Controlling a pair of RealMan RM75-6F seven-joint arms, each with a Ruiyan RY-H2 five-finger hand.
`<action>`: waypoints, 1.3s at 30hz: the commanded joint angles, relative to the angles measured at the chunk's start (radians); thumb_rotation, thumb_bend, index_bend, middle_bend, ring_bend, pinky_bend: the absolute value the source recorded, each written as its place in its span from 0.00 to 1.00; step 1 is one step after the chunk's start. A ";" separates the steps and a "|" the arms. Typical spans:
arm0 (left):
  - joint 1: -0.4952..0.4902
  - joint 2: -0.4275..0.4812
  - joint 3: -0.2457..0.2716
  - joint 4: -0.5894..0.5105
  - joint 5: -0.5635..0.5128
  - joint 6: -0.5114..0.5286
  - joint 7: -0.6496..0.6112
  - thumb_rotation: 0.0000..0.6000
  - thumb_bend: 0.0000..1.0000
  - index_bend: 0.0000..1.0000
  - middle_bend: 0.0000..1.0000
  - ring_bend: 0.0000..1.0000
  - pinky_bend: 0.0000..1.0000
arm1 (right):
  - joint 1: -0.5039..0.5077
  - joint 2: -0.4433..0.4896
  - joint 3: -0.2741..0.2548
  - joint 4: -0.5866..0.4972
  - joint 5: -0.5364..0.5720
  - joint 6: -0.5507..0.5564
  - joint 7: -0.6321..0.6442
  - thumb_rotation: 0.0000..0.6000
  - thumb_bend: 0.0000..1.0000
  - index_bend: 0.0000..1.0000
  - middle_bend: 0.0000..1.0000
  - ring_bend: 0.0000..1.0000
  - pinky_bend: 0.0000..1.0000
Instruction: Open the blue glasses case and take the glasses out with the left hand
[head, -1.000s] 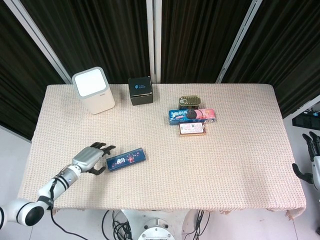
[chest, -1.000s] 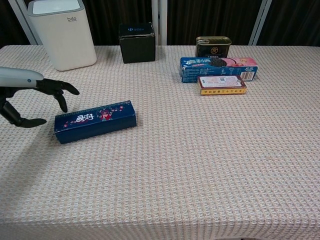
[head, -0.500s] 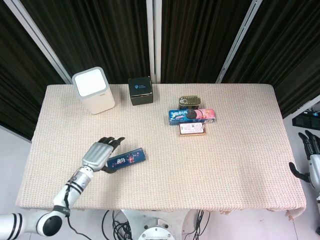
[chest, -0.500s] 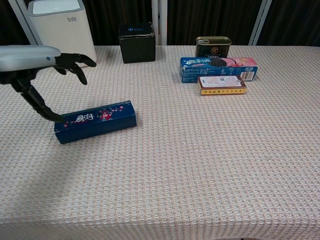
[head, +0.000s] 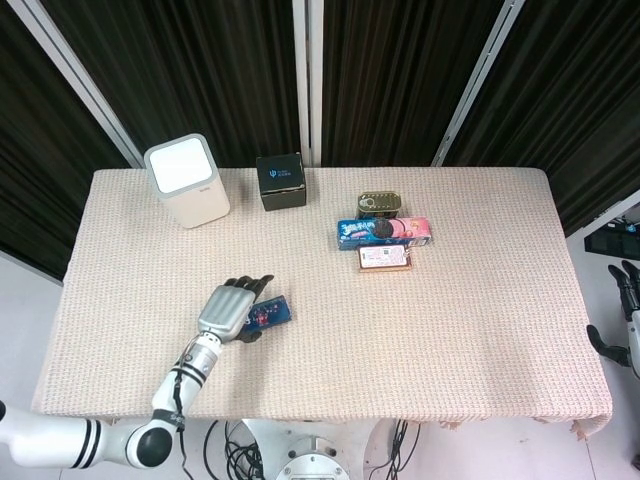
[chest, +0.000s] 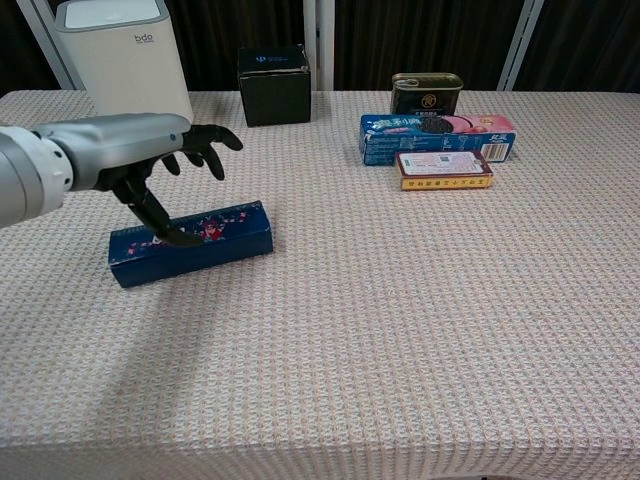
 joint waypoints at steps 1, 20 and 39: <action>-0.006 -0.007 -0.001 0.011 -0.014 -0.003 0.006 1.00 0.21 0.10 0.21 0.15 0.25 | 0.002 -0.002 -0.001 0.003 0.003 -0.007 0.000 1.00 0.27 0.00 0.00 0.00 0.00; -0.030 -0.026 -0.015 0.061 -0.085 -0.032 -0.013 1.00 0.22 0.11 0.25 0.18 0.27 | 0.001 -0.001 -0.001 0.016 0.009 -0.010 0.010 1.00 0.27 0.00 0.00 0.00 0.00; -0.043 -0.021 -0.004 0.055 -0.095 -0.041 -0.018 1.00 0.23 0.11 0.29 0.20 0.27 | 0.002 0.002 -0.004 0.013 0.013 -0.020 0.005 1.00 0.27 0.00 0.00 0.00 0.00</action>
